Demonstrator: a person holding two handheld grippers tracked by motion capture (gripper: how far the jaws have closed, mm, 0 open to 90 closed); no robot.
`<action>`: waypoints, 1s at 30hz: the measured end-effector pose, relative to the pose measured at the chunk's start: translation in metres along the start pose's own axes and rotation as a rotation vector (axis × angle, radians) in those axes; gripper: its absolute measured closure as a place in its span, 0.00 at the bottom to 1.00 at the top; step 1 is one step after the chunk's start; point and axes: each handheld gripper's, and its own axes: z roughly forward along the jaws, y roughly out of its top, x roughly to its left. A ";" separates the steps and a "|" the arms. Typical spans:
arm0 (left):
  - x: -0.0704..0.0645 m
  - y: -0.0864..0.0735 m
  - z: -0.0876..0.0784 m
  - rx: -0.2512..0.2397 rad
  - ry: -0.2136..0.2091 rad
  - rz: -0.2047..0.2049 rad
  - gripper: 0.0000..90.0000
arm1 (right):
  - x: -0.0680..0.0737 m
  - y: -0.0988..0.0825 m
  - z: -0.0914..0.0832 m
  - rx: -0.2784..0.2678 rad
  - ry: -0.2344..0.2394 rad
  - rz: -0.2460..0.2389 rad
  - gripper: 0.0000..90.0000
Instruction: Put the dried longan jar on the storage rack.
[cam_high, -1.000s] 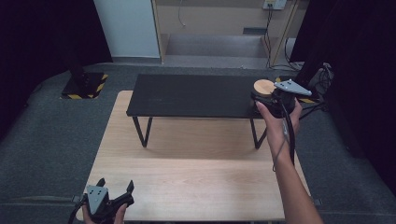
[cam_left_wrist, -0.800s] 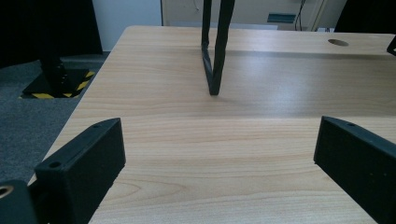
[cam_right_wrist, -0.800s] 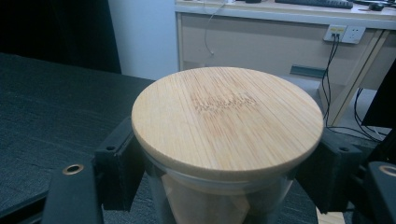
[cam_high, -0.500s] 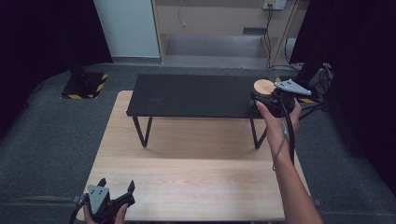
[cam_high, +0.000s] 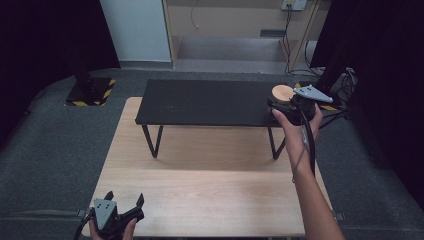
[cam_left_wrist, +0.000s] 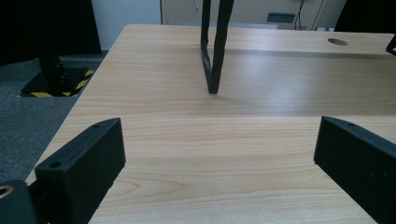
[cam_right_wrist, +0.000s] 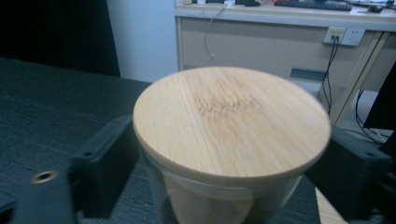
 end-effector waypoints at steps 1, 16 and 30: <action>0.000 0.000 0.000 0.000 -0.001 0.001 0.01 | 0.001 -0.001 0.001 0.002 -0.007 0.003 0.09; 0.000 0.000 -0.002 -0.004 -0.002 -0.003 0.01 | 0.009 -0.004 -0.002 -0.019 -0.034 -0.012 0.01; -0.001 0.000 -0.002 -0.004 -0.007 0.001 0.01 | 0.005 -0.023 -0.014 -0.056 -0.029 0.002 0.01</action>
